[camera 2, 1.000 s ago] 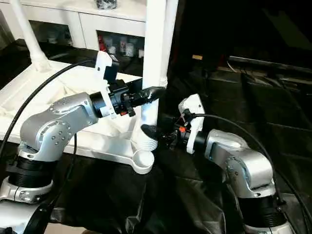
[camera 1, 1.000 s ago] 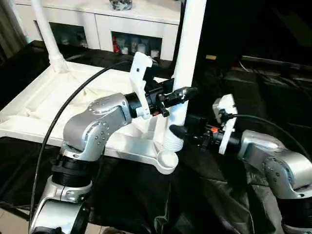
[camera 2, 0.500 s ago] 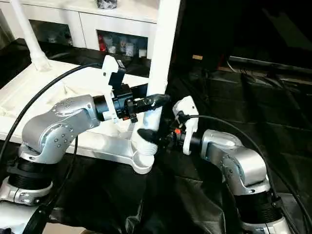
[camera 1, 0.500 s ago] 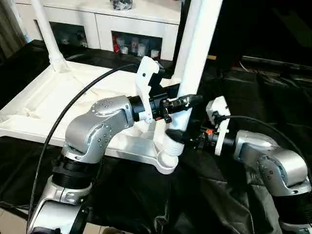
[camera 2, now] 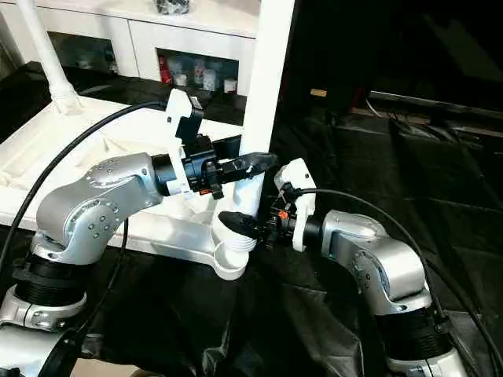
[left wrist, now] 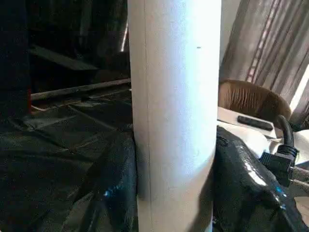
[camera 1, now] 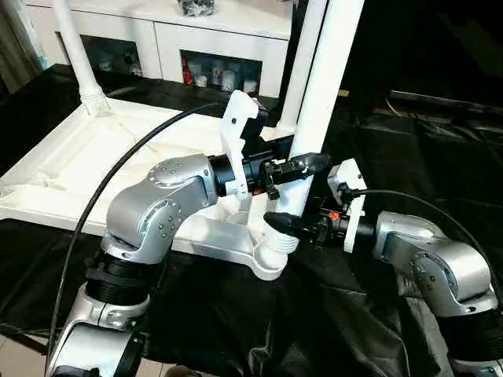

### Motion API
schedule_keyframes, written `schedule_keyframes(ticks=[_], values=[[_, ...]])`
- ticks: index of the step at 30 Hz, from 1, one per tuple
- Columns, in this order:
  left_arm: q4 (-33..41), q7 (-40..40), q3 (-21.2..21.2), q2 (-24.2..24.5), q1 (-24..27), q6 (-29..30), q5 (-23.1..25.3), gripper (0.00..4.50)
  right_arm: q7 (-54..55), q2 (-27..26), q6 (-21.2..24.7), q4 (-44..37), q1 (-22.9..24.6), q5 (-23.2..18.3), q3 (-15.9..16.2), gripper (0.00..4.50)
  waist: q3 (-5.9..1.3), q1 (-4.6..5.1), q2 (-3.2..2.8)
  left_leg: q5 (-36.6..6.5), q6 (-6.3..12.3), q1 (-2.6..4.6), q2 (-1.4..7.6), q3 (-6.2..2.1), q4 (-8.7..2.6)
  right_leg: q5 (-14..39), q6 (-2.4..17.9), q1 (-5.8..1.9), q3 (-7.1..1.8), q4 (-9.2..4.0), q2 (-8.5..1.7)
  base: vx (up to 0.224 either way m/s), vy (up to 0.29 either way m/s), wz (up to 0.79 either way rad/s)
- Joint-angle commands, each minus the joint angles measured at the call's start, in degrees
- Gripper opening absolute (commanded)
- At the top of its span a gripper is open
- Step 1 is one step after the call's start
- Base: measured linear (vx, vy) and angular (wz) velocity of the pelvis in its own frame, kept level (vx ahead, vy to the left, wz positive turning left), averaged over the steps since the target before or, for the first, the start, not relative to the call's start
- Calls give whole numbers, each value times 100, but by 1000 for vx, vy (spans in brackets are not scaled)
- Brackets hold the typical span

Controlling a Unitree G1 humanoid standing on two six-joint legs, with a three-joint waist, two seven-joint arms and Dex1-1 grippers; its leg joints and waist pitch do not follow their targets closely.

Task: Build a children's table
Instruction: Pick table leg

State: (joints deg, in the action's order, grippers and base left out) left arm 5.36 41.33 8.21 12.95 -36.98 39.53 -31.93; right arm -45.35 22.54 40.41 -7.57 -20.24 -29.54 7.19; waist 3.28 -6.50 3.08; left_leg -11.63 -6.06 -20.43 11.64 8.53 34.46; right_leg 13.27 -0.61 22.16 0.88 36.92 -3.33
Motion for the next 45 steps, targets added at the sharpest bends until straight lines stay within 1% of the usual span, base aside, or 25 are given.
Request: schedule_keyframes(ticks=[1,2,7,10,11,12,14,15,16,21,24,27,30,31,32,33,34,35,37,39,40,41,43,45], values=[[121,60,39,-3,-34,-17,-34,187,-28,22,-107,64,-121,43,-33,306,-374,-16,34,63,6,-8,37,78,-361,-574,1128,-340,-165,-355,-287,0,0,0],[111,59,41,-1,-35,-23,-25,187,-27,25,-121,65,-125,53,-33,306,-375,-18,24,60,4,-8,37,77,-359,-569,1131,-339,-166,-353,-289,0,0,0],[95,61,30,-2,-37,-22,-14,187,-19,20,-155,76,-133,77,-46,306,-372,-17,31,7,-13,-7,39,76,-364,-469,1115,-339,-166,-362,-289,0,0,0],[90,75,20,4,-35,-16,-15,187,-3,-14,-175,97,-149,46,-89,306,-377,-16,25,51,-1,-8,36,76,-359,-552,1134,-339,-166,-353,-287,0,0,0],[90,78,20,5,-34,-16,-15,187,-1,-19,-175,99,-151,39,-96,290,-377,-15,22,38,2,-5,38,77,-359,-552,1149,-334,-165,-353,-288,0,0,0],[95,86,17,3,-32,-8,-23,187,-5,-25,-180,103,-153,38,-99,290,-379,-12,21,40,-1,-5,39,74,-361,-557,1155,-336,-162,-350,-287,0,0,0],[98,93,15,1,-30,-3,-27,187,-10,-29,-185,106,-153,37,-100,270,-378,-14,25,53,8,-8,36,76,-358,-591,1163,-342,-163,-349,-285,0,0,0],[99,99,18,1,-29,-2,-25,187,-17,-32,-187,106,-152,33,-100,270,-378,-14,25,53,8,-8,36,76,-358,-591,1163,-342,-163,-349,-285,0,0,0],[98,107,25,4,-27,0,-19,187,-25,-37,-195,98,-149,24,-103,253,-380,-13,15,50,7,-6,37,75,-356,-609,1171,-340,-163,-348,-286,0,0,0],[77,111,25,-1,-37,1,-14,186,-67,-44,-191,69,-140,-5,-113,210,-383,-17,15,49,15,-2,38,76,-355,-649,1190,-341,-165,-345,-286,0,0,0],[66,115,22,-5,-48,2,-15,186,-80,-43,-193,80,-145,-6,-114,197,-380,-17,16,23,8,-1,39,76,-358,-612,1193,-340,-164,-349,-287,0,0,0],[73,120,35,-2,-48,14,-10,186,-94,-50,-194,97,-148,-7,-123,193,-380,-16,15,-14,-6,0,41,75,-361,-554,1183,-342,-163,-352,-288,0,0,0],[55,45,77,27,-51,-27,114,186,-107,-63,-191,105,-147,3,-128,190,-383,-17,12,34,2,-2,40,72,-359,-606,1174,-342,-163,-347,-288,0,0,0],[21,3,91,41,-61,16,151,256,-103,-69,-195,108,-141,10,-126,190,-385,-18,8,49,4,-2,38,72,-355,-634,1177,-343,-163,-342,-288,0,0,0],[-10,7,94,46,-70,19,160,256,-100,-80,-203,113,-136,20,-126,190,-385,-21,-1,46,-2,-1,37,71,-355,-649,1185,-341,-163,-343,-288,0,0,0],[-30,3,51,25,-77,46,112,259,-84,-94,-214,122,-128,32,-128,190,-382,-16,4,33,-2,-1,37,74,-357,-642,1185,-340,-162,-348,-285,0,0,0],[-42,-19,-52,-26,-87,38,28,259,-46,-121,-237,138,-115,56,-132,190,-383,-18,-6,23,-20,-3,35,71,-358,-641,1187,-344,-162,-347,-287,0,0,0],[-43,-28,-77,-38,-88,36,10,269,-37,-126,-241,141,-112,60,-134,190,-385,-18,-2,26,-25,-4,34,72,-357,-653,1196,-345,-162,-344,-287,0,0,0],[-53,-97,-117,-45,-88,-117,96,300,18,-169,-266,152,-95,73,-149,190,-387,-22,-19,17,-33,-5,35,66,-356,-685,1212,-345,-160,-341,-289,0,0,0],[-30,-70,-213,-65,-65,-110,-11,299,95,-229,-306,160,-72,87,-174,190,-385,-18,-29,2,-49,-3,34,67,-360,-684,1210,-341,-161,-348,-287,0,0,0],[61,-34,-286,-65,0,-101,-105,299,234,-333,-381,164,-38,109,-228,190,-392,-24,-73,-17,-82,2,31,60,-358,-712,1232,-340,-159,-335,-289,0,0,0],[99,-10,-301,-58,28,-93,-136,299,287,-371,-416,166,-28,121,-249,190,-389,-16,-61,-22,-89,7,34,66,-361,-721,1236,-328,-160,-346,-289,0,0,0],[209,-17,-344,-42,144,-135,-151,299,537,-538,-527,184,-2,147,-369,190,-389,-12,-57,-78,-118,5,33,64,-368,-702,1240,-336,-156,-341,-284,0,0,0],[297,-54,-399,-25,277,-98,-194,299,790,-690,-607,187,25,155,-502,189,-390,-9,-142,-115,-168,8,38,54,-369,-732,1236,-323,-157,-336,-288,0,0,0]])
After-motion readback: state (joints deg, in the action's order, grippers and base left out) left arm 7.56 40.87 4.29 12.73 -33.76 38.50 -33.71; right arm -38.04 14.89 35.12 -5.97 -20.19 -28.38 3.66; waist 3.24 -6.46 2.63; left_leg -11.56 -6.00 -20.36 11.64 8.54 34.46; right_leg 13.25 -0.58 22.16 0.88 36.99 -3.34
